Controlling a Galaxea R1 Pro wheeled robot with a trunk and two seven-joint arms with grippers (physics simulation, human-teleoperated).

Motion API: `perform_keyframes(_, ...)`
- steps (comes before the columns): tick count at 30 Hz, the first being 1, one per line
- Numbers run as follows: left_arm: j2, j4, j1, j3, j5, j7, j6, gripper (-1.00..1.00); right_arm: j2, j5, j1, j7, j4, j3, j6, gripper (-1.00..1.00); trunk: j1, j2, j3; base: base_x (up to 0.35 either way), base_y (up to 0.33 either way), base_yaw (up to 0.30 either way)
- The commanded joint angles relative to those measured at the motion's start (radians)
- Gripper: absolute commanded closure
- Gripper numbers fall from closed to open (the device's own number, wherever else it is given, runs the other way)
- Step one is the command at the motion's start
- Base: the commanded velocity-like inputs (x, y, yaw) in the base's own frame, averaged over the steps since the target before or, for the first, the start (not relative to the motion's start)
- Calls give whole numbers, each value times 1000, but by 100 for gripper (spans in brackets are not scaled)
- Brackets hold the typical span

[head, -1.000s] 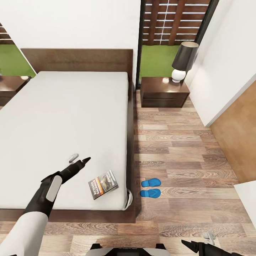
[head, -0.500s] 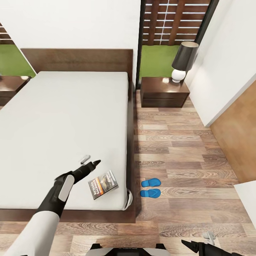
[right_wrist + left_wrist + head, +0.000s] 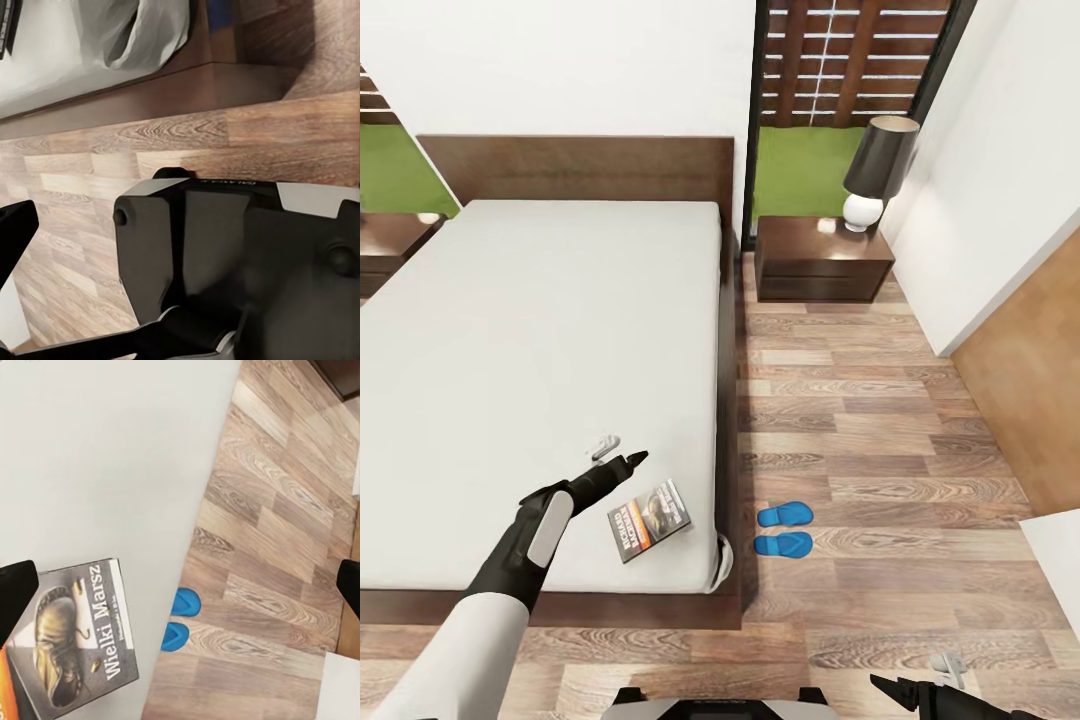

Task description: In the bedroom, move the book from the bed onto either nightstand, and place the two sandals side by side next to the bed.

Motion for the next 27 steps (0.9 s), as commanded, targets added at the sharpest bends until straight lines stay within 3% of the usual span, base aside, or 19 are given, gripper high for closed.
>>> perform_keyframes(1, 0, -1, -1, 4, 4, -2, 7, -100, 1, 4, -1, 6, -1, -8, 10, -100, 4, -9, -4, 0, 0, 0)
perform_keyframes(27, 2, -1, -1, 17, 6, -3, 5, -100, 1, 4, -1, 6, -1, -8, 10, -100, 104, -191, -86, 0, 0, 0)
